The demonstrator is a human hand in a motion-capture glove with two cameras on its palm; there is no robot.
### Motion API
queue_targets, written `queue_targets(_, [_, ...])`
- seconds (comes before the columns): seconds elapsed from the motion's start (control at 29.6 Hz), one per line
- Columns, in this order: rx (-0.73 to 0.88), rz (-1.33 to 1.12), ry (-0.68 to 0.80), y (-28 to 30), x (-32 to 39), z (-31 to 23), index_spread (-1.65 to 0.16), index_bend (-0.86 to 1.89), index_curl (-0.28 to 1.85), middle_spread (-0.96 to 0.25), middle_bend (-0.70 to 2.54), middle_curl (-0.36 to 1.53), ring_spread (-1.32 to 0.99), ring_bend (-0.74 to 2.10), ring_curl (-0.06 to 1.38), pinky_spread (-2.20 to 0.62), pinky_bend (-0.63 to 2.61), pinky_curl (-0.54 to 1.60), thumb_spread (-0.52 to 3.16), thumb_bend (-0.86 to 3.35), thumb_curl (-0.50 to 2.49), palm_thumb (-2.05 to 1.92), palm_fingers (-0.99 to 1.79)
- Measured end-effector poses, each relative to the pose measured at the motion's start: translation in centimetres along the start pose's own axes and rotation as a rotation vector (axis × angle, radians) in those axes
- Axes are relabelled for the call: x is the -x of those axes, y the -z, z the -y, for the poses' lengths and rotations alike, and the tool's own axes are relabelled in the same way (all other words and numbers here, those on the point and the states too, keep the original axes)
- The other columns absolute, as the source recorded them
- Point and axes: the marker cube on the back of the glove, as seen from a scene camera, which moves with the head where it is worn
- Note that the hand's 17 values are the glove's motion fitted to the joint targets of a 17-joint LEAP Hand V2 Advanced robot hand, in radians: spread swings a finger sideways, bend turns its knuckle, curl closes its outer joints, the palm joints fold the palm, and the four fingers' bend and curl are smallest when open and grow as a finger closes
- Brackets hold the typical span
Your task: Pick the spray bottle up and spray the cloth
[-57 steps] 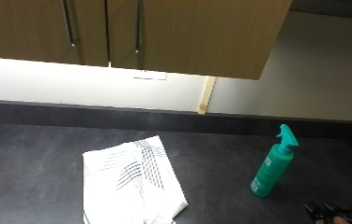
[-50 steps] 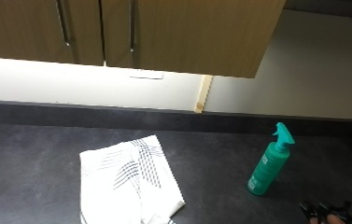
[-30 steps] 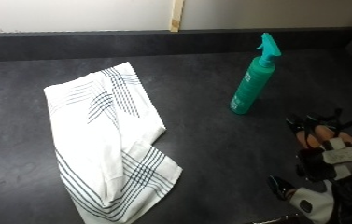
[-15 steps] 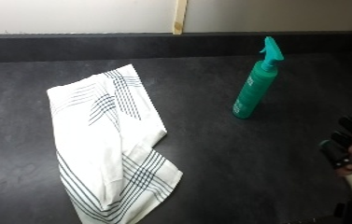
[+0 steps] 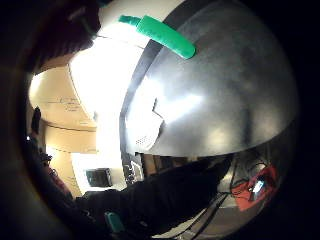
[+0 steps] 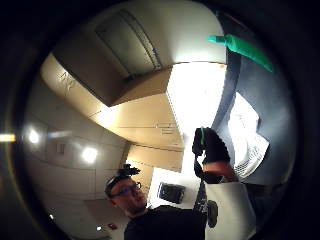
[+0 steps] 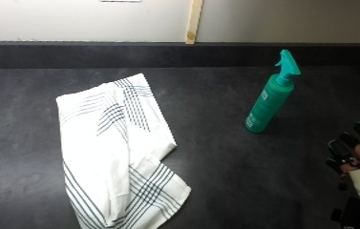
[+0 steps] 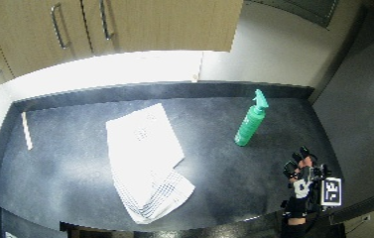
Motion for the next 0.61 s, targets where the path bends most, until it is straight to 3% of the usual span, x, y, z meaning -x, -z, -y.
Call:
queue_targets(0.17, [-0.010,-0.052,-0.043,-0.9,-0.4,1.7,-0.32,0.14,0.22,0.11,0.19,0.28,0.12,0.42,0.33,0.12,0.80,0.36,0.99,0.00,0.49,0.82,0.31])
queue_targets(0.61, [-0.092,-0.189,-0.142,-0.8,-6.5,12.8,-0.32,0.17,0.25,0.09,0.19,0.31,0.12,0.40,0.34,0.13,0.70,0.33,0.97,-0.02,0.51,0.86,0.27])
